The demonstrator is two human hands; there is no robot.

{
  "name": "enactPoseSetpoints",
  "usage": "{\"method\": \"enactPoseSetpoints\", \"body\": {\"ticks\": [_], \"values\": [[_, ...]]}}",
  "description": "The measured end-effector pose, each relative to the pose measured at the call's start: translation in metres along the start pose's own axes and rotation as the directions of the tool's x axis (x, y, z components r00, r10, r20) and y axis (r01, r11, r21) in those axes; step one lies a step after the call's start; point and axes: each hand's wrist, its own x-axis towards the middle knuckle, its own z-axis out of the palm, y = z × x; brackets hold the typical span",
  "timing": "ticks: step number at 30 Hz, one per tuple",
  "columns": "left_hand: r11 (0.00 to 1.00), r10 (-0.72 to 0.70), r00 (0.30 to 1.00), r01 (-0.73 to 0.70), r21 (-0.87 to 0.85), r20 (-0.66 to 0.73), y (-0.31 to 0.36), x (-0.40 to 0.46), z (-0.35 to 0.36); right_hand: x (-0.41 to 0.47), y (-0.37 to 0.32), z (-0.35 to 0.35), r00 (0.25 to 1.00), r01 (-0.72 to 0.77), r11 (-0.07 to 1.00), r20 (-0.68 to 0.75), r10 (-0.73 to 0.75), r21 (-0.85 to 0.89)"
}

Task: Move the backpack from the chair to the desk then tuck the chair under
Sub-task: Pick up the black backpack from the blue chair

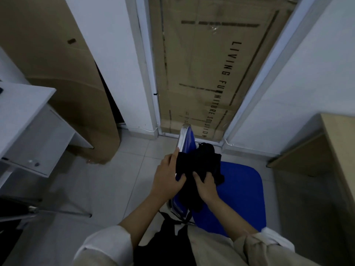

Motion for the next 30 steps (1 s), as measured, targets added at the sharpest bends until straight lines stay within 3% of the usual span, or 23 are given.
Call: {"method": "enactPoseSetpoints", "body": {"ticks": [6,9,11,15,17,20,24,27,30], "values": [[0.922,0.041,0.998,-0.021,0.387,-0.044,0.004,-0.018,-0.002,-0.02,0.005,0.012,1.0,0.011,0.979,-0.001,-0.012,-0.202],[0.901,0.063,0.995,-0.022,0.433,-0.08,0.007,-0.045,-0.009,-0.034,0.016,0.022,1.0,0.018,0.979,-0.01,-0.02,-0.202],[0.933,0.027,0.995,0.011,0.36,-0.1,0.01,-0.063,-0.011,-0.043,0.02,0.026,1.0,0.004,0.989,-0.02,-0.007,-0.15],[0.997,-0.071,0.992,0.068,-0.036,-0.101,0.03,-0.095,-0.004,-0.058,0.031,0.028,0.998,-0.06,0.997,0.007,0.061,-0.056],[0.98,-0.09,0.992,0.074,-0.183,-0.083,0.039,-0.112,0.003,-0.069,0.035,0.025,0.99,-0.142,0.979,0.023,0.14,0.143],[0.927,-0.194,0.98,0.196,-0.319,0.038,0.045,-0.128,0.008,-0.081,0.037,0.016,0.971,-0.237,0.865,0.116,0.207,0.443],[0.888,-0.205,0.95,0.282,-0.364,0.234,0.045,-0.144,0.004,-0.106,0.041,0.007,0.976,-0.176,0.95,0.171,0.135,0.258],[0.809,-0.201,0.915,0.356,-0.468,0.349,0.048,-0.155,-0.001,-0.117,0.048,0.001,0.997,-0.066,0.995,0.048,0.062,0.082],[0.853,-0.139,0.914,0.307,-0.423,0.382,0.048,-0.169,-0.004,-0.135,0.051,-0.003,0.997,0.016,0.995,-0.079,-0.024,-0.096]]}}
